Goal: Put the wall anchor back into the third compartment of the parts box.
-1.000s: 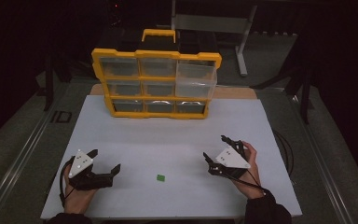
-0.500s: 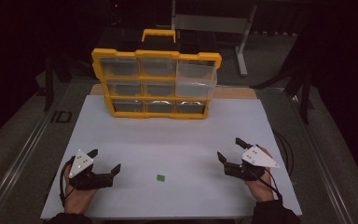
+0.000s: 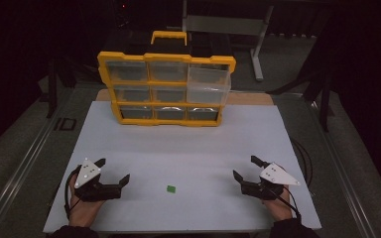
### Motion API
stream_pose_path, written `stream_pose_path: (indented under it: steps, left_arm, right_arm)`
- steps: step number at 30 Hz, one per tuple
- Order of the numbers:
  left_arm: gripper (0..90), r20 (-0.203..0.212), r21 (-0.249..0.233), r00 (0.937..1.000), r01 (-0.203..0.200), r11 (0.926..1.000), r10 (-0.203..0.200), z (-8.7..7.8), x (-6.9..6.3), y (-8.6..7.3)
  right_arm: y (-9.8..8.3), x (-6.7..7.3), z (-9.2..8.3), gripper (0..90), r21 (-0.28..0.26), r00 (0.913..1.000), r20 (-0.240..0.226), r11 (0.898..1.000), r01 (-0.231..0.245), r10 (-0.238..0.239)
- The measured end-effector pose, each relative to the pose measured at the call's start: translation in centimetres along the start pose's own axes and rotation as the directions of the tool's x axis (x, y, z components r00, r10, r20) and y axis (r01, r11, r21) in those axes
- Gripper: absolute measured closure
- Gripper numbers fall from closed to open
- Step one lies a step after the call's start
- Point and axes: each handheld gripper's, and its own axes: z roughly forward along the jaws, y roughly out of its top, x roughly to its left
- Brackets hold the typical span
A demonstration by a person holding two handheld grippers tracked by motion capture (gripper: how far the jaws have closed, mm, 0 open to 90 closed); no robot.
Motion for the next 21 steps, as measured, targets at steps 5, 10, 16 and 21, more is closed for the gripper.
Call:
stream_pose_path:
  steps: [5,10,16,21]
  left_arm:
    - [0.8,0.006,0.024,0.9999,-0.014,0.9996,0.014,0.2,-0.3,0.4]
    - [0.9,0.019,0.038,0.9996,-0.019,0.9991,0.019,0.5,-0.8,1.0]
    - [4.3,0.089,0.087,0.9931,-0.084,0.9927,0.076,1.8,-2.2,3.2]
    - [5.1,0.187,0.152,0.9739,-0.158,0.9756,0.128,3.8,-3.7,4.5]
  right_arm:
    - [-0.1,-0.1,0.0,18.1,-0.009,1.0000,-0.004,1.000,-0.008,0.008]
    - [-0.3,-0.3,0.0,18.1,-0.013,0.9998,0.008,1.000,-0.019,0.020]
    - [-0.5,-0.4,0.0,18.2,-0.010,0.9994,0.016,1.000,-0.030,0.030]
    - [-0.5,-0.4,0.1,18.2,-0.007,0.9994,0.019,1.000,-0.029,0.029]
